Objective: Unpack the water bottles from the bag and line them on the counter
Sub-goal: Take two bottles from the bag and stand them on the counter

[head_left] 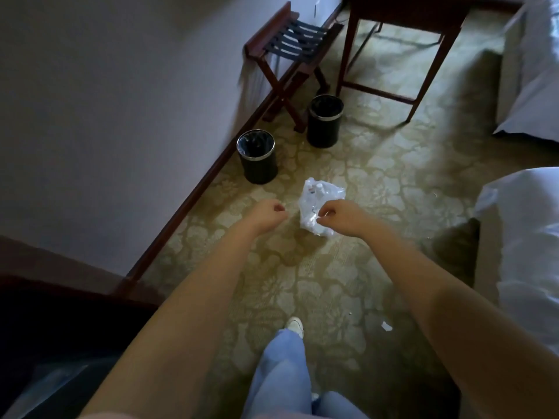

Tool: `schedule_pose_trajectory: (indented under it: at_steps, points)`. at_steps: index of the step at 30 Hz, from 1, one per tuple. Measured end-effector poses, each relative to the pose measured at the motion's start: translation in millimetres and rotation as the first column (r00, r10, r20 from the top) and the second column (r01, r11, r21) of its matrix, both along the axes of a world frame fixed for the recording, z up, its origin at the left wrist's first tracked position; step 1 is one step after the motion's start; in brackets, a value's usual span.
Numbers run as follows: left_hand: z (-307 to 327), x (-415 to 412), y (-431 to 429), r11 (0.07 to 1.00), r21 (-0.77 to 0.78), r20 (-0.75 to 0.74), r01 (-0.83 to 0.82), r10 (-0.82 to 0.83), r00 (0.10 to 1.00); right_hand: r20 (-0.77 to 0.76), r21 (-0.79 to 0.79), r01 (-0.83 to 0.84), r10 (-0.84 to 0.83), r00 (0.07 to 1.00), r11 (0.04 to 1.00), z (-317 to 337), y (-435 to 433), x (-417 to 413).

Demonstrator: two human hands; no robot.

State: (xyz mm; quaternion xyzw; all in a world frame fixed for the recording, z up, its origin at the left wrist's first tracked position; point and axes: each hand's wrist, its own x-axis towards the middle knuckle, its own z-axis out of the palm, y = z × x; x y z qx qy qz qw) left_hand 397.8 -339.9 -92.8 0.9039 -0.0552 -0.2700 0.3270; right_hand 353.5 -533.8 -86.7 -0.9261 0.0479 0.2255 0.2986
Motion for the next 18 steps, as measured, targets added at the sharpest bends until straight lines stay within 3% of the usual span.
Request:
schedule_pose_trajectory:
  at_steps: [11, 18]
  points:
    - [-46.2, 173.3, -96.4, 0.999, -0.043, -0.110, 0.027, -0.032, 0.993, -0.060, -0.015, 0.103, -0.103, 0.993, 0.995, -21.5, -101.3, 159.8]
    - [-87.7, 263.8, -173.4, 0.991, 0.000, -0.143, -0.136, 0.134, 0.981, -0.093, -0.044, -0.093, 0.088, 0.992, 0.995, -66.0, -183.4, 293.2]
